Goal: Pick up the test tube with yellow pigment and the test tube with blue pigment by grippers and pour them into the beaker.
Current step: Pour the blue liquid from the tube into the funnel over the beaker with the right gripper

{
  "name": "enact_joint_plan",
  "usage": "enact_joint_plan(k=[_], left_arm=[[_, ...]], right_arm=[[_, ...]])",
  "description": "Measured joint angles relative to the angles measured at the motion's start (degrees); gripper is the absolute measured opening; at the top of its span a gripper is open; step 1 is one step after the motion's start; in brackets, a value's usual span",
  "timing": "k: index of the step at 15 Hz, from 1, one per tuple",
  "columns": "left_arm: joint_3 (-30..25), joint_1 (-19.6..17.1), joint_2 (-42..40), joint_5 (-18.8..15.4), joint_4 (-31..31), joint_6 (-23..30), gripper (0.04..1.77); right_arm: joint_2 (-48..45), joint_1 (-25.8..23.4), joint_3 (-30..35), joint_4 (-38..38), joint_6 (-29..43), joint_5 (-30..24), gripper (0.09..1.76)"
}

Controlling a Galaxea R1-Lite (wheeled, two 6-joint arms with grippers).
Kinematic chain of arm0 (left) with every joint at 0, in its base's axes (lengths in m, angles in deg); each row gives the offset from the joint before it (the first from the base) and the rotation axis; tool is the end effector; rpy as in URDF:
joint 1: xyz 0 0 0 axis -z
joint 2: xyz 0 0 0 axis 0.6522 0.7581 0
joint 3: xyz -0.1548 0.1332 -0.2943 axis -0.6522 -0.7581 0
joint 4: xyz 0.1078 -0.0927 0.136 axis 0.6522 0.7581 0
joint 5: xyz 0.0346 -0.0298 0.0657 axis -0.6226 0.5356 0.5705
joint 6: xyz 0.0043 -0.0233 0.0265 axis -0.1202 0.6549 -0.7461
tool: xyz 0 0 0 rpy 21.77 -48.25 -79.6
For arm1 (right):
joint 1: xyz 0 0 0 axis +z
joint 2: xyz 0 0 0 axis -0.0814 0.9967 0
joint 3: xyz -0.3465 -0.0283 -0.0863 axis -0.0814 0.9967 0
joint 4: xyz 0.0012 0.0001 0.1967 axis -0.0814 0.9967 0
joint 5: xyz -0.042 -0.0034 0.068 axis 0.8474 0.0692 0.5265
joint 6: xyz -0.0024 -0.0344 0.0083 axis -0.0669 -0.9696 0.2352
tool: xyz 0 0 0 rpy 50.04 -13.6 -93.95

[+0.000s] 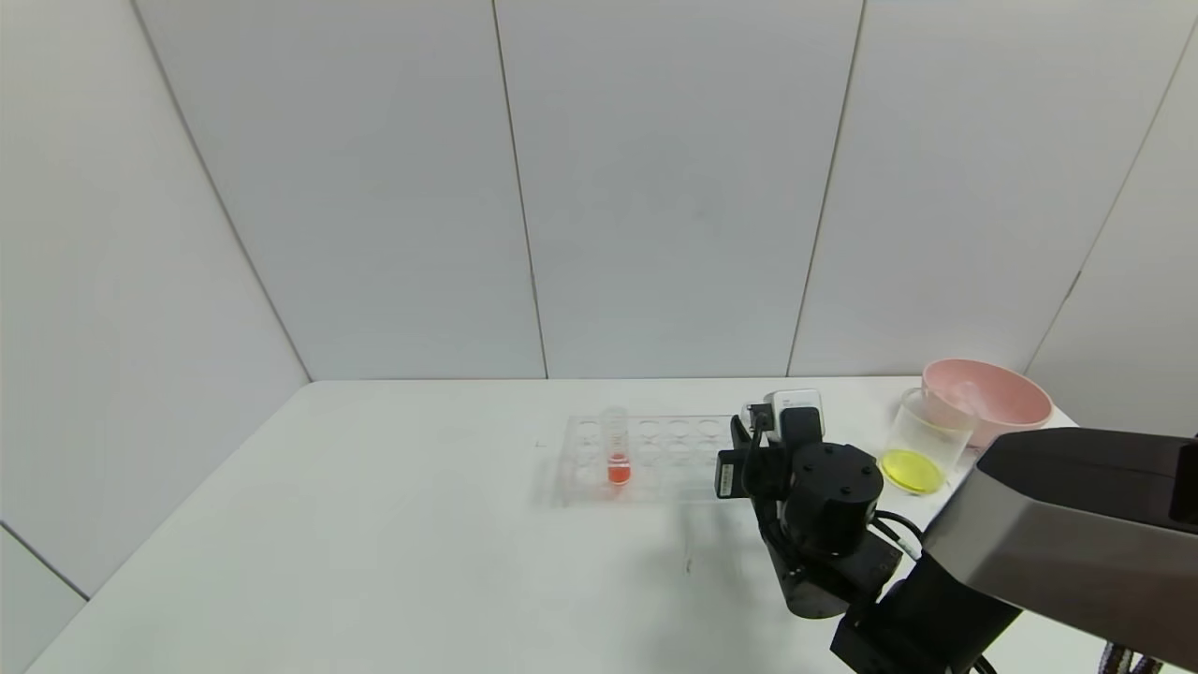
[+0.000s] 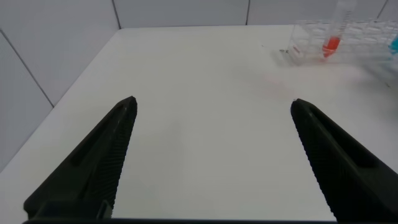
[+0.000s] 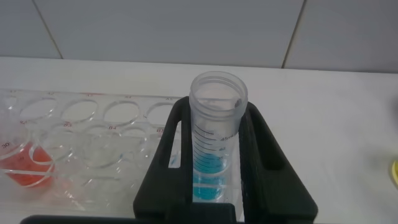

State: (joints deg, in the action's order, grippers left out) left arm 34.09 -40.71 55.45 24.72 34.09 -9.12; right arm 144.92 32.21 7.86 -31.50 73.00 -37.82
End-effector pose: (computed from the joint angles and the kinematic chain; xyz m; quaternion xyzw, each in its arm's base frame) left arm -0.0607 0.0000 0.0756 -0.0013 0.0021 0.0001 1.0000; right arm 0.3584 0.2428 0.0960 0.0046 -0.0034 0.0066 1.0000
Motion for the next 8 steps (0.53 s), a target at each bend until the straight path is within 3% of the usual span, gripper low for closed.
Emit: enact_joint_plan(k=[8], left_arm=[[0.0, 0.0, 0.0, 0.0, 0.0, 0.0, 1.76]], right_arm=[[-5.6, 0.0, -0.5, 0.0, -4.2, -0.1, 0.49]])
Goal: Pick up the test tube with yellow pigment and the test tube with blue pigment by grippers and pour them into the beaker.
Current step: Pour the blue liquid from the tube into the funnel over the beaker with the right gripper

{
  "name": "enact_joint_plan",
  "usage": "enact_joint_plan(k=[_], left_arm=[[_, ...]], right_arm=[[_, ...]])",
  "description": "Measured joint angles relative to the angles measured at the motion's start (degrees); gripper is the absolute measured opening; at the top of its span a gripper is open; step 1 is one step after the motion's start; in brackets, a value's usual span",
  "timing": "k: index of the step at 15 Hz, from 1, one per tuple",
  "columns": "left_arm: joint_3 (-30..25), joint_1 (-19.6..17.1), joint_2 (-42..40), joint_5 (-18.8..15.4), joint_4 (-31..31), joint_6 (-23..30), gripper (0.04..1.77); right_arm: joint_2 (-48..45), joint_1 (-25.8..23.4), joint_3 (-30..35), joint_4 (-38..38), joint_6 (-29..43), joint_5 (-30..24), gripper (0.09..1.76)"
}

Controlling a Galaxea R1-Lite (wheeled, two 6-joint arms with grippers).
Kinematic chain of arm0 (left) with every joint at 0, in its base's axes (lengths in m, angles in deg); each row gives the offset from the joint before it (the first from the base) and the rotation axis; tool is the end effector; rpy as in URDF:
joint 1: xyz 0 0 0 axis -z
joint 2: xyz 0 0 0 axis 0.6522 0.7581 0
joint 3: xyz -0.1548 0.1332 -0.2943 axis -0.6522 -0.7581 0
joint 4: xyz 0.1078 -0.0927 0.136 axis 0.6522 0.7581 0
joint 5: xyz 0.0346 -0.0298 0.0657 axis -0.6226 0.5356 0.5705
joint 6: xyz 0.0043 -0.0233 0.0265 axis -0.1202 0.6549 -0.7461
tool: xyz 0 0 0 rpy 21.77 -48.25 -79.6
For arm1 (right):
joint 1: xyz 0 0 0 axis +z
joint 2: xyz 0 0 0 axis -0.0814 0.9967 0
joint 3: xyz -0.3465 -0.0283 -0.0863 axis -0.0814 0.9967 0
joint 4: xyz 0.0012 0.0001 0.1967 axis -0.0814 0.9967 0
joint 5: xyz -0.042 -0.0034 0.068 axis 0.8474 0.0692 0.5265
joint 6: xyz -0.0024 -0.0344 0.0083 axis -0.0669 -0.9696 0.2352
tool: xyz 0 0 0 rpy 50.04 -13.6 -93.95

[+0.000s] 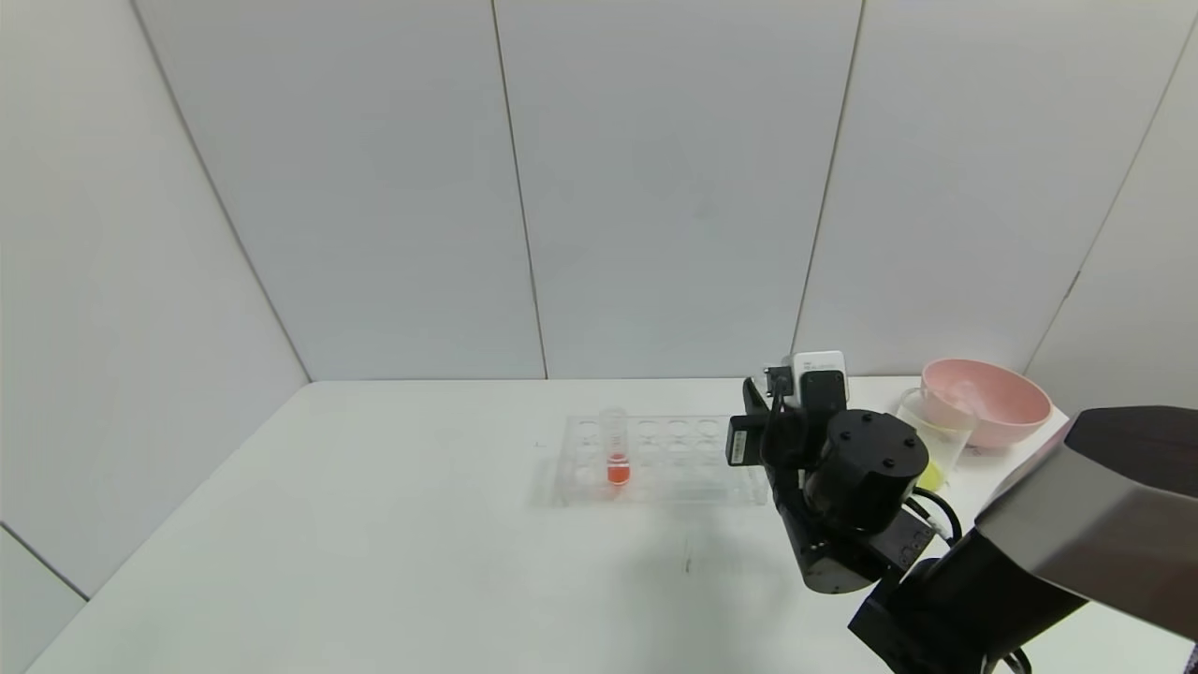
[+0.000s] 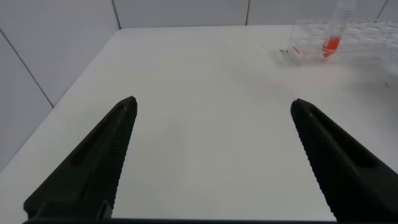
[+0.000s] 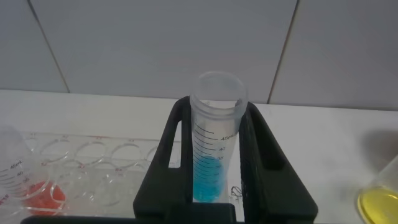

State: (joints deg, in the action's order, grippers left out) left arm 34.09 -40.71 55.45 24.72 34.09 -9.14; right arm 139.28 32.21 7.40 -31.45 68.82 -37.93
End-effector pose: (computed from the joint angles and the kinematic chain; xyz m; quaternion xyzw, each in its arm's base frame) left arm -0.0607 0.0000 0.0756 -0.0012 0.0021 0.0001 1.0000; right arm 0.3502 0.2367 0.1396 -0.0004 -0.0461 0.0059 0.9989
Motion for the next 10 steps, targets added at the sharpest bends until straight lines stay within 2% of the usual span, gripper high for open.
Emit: enact_joint_plan(k=[10], left_arm=[[0.0, 0.0, 0.0, 0.0, 0.0, 0.0, 1.76]], right_arm=[[-3.1, 0.9, 0.7, 0.1, -0.2, -0.2, 0.49]])
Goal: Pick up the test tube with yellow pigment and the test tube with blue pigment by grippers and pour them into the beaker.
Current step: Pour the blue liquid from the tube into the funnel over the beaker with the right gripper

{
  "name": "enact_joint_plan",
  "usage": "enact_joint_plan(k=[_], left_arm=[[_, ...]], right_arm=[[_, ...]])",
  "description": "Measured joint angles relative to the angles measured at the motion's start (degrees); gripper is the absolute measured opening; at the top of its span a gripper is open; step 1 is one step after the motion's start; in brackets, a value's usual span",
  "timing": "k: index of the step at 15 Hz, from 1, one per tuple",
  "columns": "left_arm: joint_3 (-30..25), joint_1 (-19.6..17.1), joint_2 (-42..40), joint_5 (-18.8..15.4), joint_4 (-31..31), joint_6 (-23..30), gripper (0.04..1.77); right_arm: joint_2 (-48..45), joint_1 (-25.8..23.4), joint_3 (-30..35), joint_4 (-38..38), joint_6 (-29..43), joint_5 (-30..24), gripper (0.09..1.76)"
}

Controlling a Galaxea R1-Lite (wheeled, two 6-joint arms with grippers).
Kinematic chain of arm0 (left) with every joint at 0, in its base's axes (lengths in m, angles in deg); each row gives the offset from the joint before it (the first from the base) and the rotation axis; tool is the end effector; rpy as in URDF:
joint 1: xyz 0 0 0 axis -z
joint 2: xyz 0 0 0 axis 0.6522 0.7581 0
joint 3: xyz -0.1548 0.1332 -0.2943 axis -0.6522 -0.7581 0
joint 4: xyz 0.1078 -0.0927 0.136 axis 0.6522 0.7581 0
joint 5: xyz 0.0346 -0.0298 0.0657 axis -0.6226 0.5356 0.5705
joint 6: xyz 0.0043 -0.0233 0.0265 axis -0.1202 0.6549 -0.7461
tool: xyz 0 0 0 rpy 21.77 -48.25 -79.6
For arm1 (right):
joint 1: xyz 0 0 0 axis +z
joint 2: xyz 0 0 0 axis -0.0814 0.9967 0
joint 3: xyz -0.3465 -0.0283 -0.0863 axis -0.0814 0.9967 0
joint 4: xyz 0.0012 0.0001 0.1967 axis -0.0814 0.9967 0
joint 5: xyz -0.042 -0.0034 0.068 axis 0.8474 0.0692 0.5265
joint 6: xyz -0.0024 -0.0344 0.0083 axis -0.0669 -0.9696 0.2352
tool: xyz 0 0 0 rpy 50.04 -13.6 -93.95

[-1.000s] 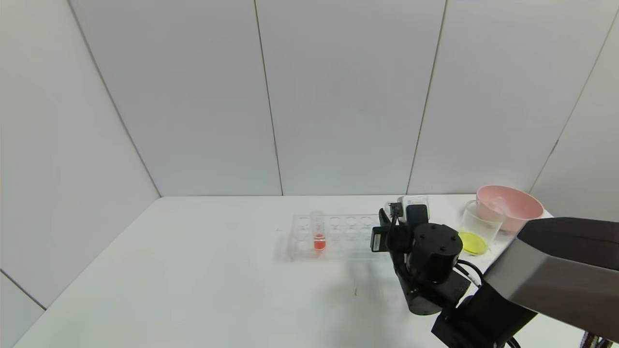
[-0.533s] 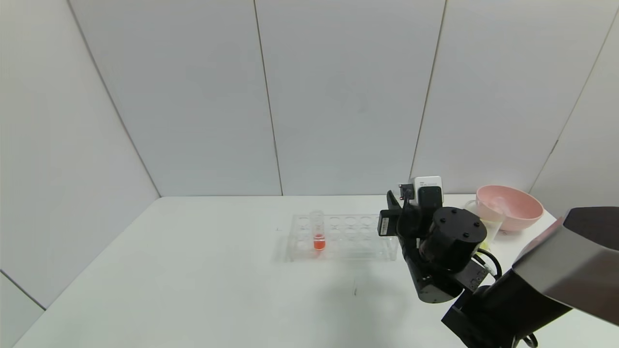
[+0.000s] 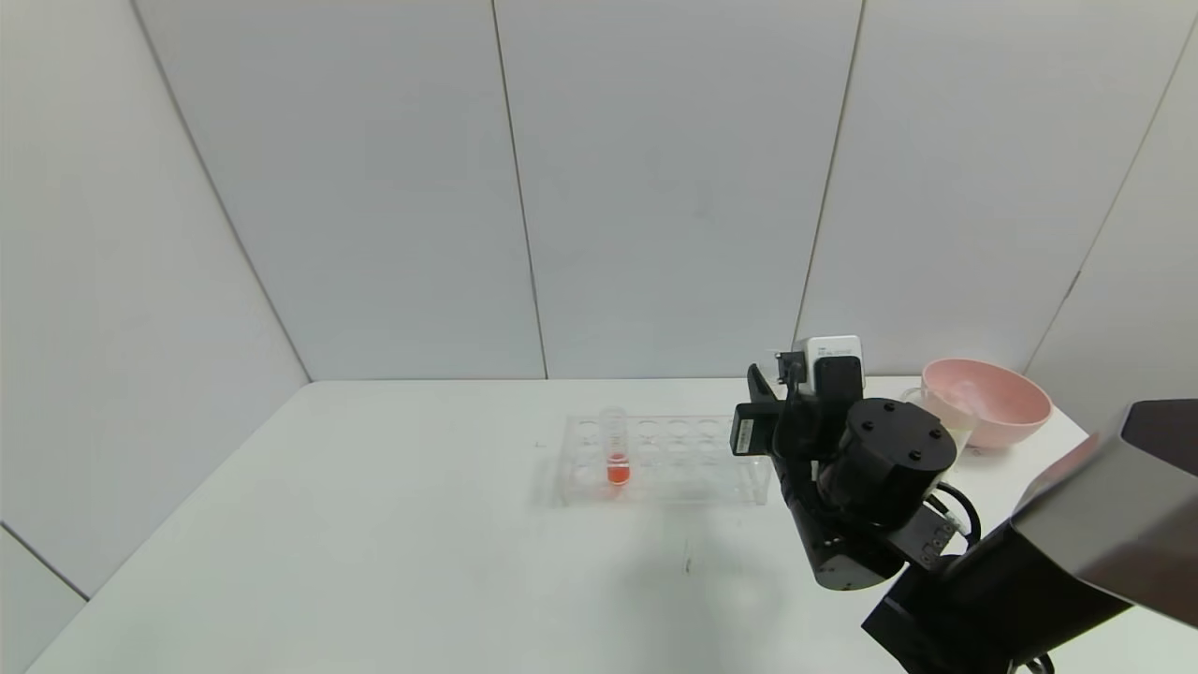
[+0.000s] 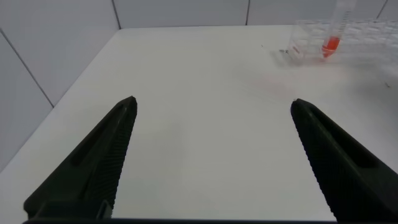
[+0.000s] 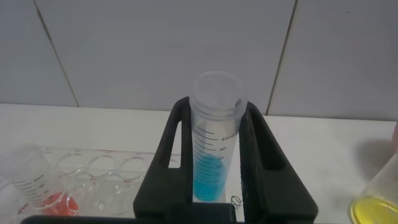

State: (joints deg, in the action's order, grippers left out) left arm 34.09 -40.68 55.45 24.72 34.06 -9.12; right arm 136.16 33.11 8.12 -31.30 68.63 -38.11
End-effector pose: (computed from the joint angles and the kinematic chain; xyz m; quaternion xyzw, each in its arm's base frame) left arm -0.0607 0.0001 0.0757 -0.0013 0.0018 -0.0002 1.0000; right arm 0.3386 0.2362 0.1593 0.0100 -0.0619 0.0147 0.9979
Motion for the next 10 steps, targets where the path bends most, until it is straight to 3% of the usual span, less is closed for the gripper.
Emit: enact_joint_plan(k=[5, 10], left_arm=[[0.0, 0.0, 0.0, 0.0, 0.0, 0.0, 1.76], [0.0, 0.0, 0.0, 0.0, 0.0, 0.0, 1.76]], right_arm=[[-5.0, -1.9, 4.6, 3.0, 0.0, -6.1, 0.49], [-11.4, -9.5, 13.6, 3.4, 2.2, -19.0, 0.49]])
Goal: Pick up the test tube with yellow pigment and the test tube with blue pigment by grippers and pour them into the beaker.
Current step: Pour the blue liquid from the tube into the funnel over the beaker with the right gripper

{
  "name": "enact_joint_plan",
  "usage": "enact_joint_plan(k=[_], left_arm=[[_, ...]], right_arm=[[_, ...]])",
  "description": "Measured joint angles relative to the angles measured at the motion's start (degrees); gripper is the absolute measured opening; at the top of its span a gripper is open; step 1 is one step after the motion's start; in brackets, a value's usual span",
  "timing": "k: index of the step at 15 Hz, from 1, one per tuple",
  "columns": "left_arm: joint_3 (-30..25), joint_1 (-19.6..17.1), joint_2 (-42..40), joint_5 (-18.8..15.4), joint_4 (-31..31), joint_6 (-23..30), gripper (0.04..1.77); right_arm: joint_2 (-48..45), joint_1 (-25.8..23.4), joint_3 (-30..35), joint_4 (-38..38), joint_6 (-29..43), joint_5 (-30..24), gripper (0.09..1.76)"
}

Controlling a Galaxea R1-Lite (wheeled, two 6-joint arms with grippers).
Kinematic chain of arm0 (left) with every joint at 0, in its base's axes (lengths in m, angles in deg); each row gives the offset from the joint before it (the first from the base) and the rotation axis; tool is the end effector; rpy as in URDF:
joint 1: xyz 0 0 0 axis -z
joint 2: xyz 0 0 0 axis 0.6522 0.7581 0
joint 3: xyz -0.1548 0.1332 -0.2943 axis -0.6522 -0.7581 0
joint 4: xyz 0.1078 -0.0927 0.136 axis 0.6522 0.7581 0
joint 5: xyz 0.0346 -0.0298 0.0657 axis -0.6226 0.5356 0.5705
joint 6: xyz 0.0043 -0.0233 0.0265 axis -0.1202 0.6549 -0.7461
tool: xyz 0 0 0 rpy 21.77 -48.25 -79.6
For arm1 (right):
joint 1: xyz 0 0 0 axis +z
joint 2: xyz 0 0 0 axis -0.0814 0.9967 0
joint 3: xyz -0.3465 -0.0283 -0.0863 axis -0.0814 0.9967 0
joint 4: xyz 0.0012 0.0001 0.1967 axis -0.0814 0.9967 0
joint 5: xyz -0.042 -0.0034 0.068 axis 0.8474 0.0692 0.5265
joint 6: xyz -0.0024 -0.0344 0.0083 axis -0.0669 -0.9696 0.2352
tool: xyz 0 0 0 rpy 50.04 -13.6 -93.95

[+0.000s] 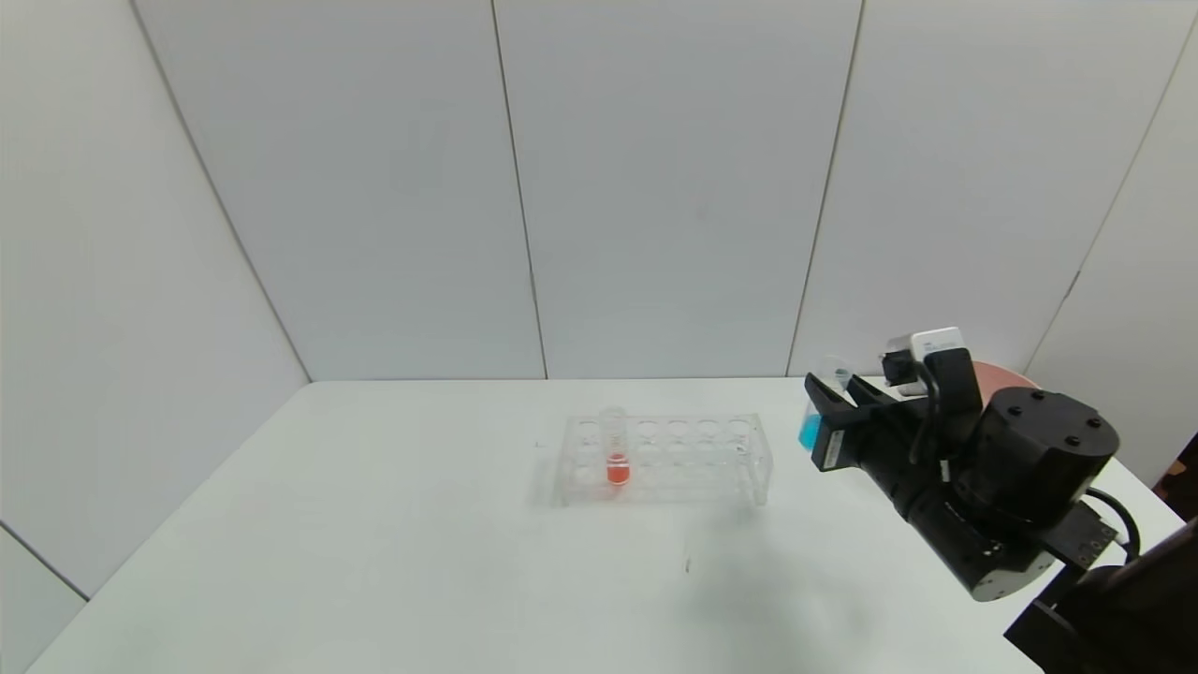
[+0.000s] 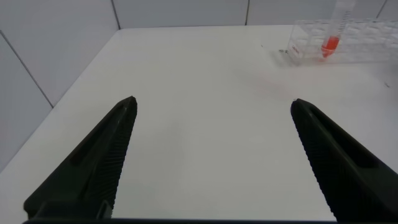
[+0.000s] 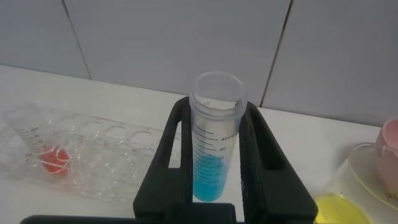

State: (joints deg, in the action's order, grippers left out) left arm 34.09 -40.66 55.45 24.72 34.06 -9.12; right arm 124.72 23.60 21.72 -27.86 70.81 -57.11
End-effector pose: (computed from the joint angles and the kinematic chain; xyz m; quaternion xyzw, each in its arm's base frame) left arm -0.0607 0.0001 0.0757 -0.0013 0.0018 -0.0003 1.0000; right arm 0.3119 0.1561 0.1767 -0.0062 -0.0274 0.0991 0.9947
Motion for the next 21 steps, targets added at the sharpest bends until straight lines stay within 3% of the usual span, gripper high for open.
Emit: enact_joint_plan(k=[6, 12, 17, 21], left_arm=[[0.0, 0.0, 0.0, 0.0, 0.0, 0.0, 1.76], [0.0, 0.0, 0.0, 0.0, 0.0, 0.0, 1.76], [0.0, 0.0, 0.0, 0.0, 0.0, 0.0, 1.76], [0.0, 0.0, 0.0, 0.0, 0.0, 0.0, 1.76]], right_arm=[[-4.2, -15.0, 8.4, -0.2, 2.7, -17.1, 0.49], [-5.8, -31.6, 11.8, -0.1, 2.8, -36.5, 0.49], [-6.9, -39.5, 11.2, 6.3, 0.6, -45.7, 0.49], [-7.2, -44.4, 6.0, 15.7, -2.6, -51.3, 0.49]])
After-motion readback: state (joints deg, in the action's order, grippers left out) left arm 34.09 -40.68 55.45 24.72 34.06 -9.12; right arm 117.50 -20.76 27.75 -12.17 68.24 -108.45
